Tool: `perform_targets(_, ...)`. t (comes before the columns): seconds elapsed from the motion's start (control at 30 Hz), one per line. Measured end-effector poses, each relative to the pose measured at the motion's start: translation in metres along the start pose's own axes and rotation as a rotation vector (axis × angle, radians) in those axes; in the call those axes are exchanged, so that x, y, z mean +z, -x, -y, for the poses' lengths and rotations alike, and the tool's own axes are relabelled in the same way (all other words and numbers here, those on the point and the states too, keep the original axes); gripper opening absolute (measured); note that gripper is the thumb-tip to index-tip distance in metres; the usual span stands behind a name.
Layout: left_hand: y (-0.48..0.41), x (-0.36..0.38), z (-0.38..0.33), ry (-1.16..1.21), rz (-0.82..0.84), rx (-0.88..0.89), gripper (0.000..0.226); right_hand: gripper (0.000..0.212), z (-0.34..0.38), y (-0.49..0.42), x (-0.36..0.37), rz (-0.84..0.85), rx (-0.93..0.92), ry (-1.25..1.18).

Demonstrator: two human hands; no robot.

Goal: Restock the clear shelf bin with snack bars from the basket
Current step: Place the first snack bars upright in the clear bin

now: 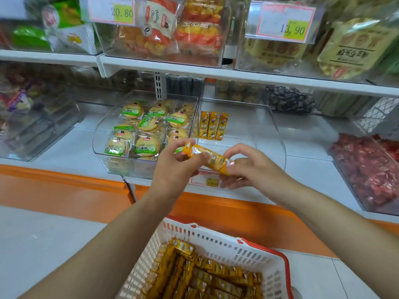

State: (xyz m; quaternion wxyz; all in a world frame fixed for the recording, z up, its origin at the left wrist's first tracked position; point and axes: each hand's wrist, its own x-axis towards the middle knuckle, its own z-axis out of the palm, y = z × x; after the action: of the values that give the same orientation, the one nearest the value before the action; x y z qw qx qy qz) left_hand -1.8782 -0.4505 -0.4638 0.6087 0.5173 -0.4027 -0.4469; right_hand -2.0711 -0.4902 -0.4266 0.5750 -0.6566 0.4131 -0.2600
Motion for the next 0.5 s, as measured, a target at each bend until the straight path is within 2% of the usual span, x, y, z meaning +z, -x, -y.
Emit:
perform_targets(0.1, 0.001, 0.005, 0.002, 0.090, 0.025, -0.012, 0.036, 0.007, -0.004, 0.001, 0.006, 0.044, -0.028, 0.162)
perform_targets(0.2, 0.002, 0.010, 0.002, 0.043, 0.051, 0.005, 0.050, 0.010, -0.006, -0.002, 0.007, -0.152, -0.129, 0.190)
perform_targets(0.27, 0.001, 0.013, 0.004, -0.002, 0.071, 0.026, 0.045, 0.017, -0.003, -0.006, 0.004, -0.256, -0.166, 0.053)
perform_targets(0.37, 0.000, 0.015, 0.006, -0.053, 0.092, 0.061, 0.034, 0.029, -0.002, -0.012, 0.000, -0.202, -0.183, 0.016)
perform_targets(0.5, -0.004, 0.020, 0.006, -0.122, 0.093, 0.114, 0.031, 0.022, -0.006, -0.021, -0.002, -0.174, -0.171, 0.053)
